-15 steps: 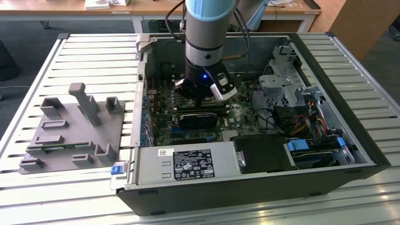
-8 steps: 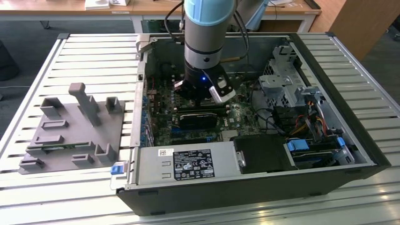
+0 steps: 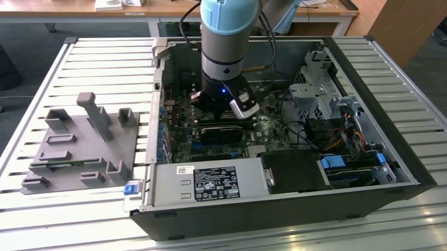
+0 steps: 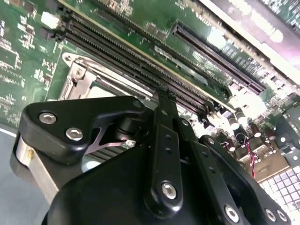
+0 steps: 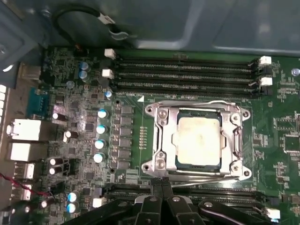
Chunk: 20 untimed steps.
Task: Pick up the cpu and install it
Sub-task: 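Install the second cpu locking lever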
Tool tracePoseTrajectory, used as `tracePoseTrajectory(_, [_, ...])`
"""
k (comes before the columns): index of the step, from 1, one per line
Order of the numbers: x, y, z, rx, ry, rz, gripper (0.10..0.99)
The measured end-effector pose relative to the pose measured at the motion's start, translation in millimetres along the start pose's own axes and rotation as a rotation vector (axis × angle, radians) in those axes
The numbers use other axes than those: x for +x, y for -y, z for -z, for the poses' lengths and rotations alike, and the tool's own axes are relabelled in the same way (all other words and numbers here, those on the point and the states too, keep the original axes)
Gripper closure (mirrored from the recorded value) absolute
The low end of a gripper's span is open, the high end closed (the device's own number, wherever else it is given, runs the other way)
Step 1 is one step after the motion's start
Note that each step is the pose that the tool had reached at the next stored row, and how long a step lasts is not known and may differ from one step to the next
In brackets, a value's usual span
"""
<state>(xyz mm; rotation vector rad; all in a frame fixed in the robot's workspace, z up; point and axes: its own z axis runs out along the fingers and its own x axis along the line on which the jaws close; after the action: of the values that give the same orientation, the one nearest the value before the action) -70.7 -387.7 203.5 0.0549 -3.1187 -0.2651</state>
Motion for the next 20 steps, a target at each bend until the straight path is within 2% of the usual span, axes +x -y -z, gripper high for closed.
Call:
tracePoseTrajectory(2, [1.8, 0.2, -0.9, -0.015, 0.0015, 0.0, 0.98])
tracePoseTrajectory(4, [3.7, 0.5, -2.4, -0.027, 0.003, 0.001, 0.98])
tracePoseTrajectory(13, [7.5, 1.3, -7.7, -0.072, 0.0066, 0.002, 0.98])
tracePoseTrajectory(20, [11.3, 1.8, -11.5, -0.088, 0.0074, 0.003, 0.98])
